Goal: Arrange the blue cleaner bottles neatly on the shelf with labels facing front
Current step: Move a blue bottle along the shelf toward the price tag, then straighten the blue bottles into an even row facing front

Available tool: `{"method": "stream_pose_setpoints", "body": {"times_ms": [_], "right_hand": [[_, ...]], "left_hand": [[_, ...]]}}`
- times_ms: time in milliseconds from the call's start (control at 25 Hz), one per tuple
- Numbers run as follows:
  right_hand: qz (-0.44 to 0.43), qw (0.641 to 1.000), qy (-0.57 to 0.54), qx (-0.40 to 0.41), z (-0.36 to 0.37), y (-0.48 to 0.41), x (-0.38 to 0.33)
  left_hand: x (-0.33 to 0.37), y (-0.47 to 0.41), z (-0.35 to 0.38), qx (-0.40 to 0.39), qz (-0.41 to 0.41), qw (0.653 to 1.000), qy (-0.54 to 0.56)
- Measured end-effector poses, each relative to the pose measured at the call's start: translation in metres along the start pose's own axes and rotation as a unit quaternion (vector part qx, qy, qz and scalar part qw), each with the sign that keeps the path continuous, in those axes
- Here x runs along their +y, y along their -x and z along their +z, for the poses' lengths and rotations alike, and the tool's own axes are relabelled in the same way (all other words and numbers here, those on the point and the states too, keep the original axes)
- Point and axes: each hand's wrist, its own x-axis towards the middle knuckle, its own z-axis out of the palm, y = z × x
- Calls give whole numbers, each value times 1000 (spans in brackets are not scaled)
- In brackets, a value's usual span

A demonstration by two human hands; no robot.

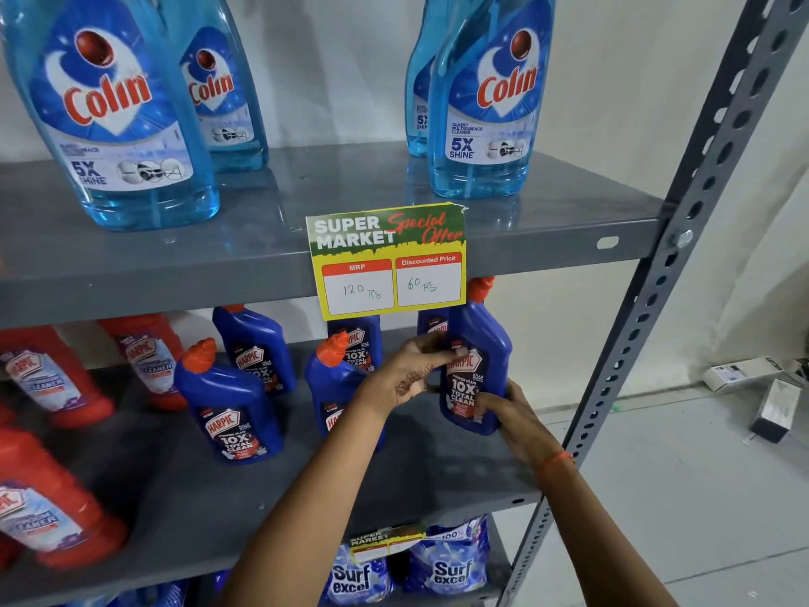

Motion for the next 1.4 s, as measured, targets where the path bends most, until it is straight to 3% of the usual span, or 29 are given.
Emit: {"method": "stream_pose_setpoints", "body": {"times_ms": [200, 400, 640, 760, 1000, 1400], "right_hand": [[-24, 998, 60, -5, -2, -21, 0], [-34, 995, 85, 28, 11, -39, 4], [-6, 994, 88, 61, 12, -44, 16], [20, 983, 149, 106, 15, -40, 25], [24, 967, 205, 149, 10, -17, 34], [26, 964, 177, 196, 0, 57, 49]], "left_hand": [[-31, -7, 10, 169, 108, 979, 27], [-45, -12, 10, 241, 144, 959, 29], [-66, -16, 3, 233, 120, 965, -12], [-89, -12, 0, 221, 83, 968, -88], [-105, 6, 3, 186, 74, 971, -134], [-131, 69, 50, 248, 80, 944, -204]]}}
